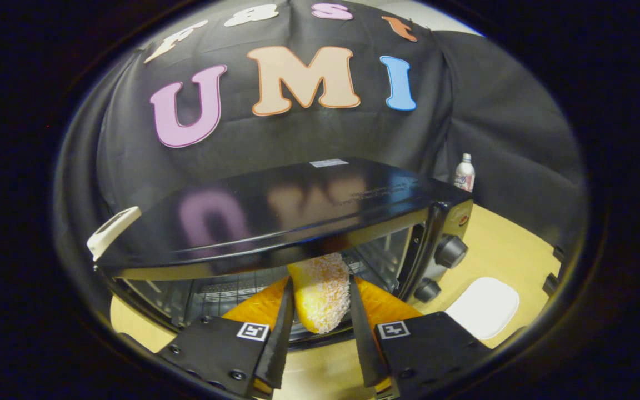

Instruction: Open the toaster oven, put the food inside, and close the toaster oven door.

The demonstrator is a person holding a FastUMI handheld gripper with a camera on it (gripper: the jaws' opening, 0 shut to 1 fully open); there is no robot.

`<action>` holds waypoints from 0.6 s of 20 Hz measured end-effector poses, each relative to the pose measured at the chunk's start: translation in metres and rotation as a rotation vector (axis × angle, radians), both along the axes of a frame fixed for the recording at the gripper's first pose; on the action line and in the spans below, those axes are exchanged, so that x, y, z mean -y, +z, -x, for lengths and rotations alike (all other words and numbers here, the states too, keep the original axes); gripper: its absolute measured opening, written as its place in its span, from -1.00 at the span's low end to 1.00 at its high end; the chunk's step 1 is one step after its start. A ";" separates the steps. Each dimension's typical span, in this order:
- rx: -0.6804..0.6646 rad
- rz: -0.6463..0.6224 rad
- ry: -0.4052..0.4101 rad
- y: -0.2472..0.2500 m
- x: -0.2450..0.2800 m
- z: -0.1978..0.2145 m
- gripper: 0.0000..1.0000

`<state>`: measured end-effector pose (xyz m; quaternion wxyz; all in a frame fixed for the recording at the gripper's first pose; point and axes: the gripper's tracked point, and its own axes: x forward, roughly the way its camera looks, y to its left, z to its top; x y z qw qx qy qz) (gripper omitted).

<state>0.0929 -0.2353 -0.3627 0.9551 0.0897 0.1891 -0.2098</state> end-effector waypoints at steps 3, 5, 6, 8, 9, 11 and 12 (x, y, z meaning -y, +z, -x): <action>-0.014 -0.027 0.019 -0.012 -0.002 -0.010 0.12; -0.012 -0.030 0.005 -0.014 -0.001 -0.011 0.16; -0.010 -0.041 -0.004 -0.014 -0.002 -0.011 0.20; -0.015 -0.089 -0.012 -0.019 -0.008 -0.010 0.37; -0.014 -0.126 -0.013 -0.023 -0.013 -0.007 0.46; 0.012 -0.196 -0.008 -0.022 -0.025 -0.002 0.63; 0.024 -0.210 -0.012 -0.018 -0.027 0.001 0.72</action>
